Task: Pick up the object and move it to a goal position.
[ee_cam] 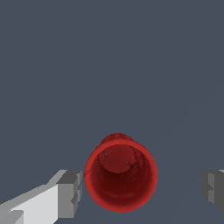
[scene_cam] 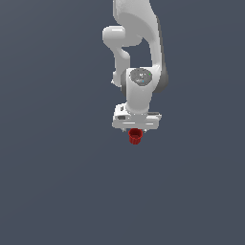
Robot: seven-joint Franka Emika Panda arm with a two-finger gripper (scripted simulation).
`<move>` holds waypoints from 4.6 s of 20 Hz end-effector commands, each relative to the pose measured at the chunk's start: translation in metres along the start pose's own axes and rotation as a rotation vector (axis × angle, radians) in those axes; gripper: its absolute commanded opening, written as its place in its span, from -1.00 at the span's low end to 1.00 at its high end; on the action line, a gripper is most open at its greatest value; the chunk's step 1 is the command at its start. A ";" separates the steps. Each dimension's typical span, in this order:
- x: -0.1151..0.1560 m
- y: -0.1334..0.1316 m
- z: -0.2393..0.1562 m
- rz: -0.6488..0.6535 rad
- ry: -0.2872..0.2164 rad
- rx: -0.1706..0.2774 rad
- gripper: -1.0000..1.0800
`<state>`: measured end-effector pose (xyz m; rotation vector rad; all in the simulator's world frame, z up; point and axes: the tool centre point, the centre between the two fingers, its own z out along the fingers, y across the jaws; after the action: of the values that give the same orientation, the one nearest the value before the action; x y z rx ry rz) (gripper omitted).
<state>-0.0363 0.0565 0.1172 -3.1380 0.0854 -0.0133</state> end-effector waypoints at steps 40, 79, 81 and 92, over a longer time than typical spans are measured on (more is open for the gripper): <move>-0.017 -0.009 0.067 0.023 -0.008 -0.002 -1.00; 0.150 0.215 -0.077 0.023 -0.008 -0.002 -1.00; 0.155 0.222 -0.081 0.023 -0.008 -0.002 -1.00; 0.172 0.241 -0.093 0.023 -0.008 -0.003 -1.00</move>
<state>0.1197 -0.1917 0.2086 -3.1389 0.1225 0.0033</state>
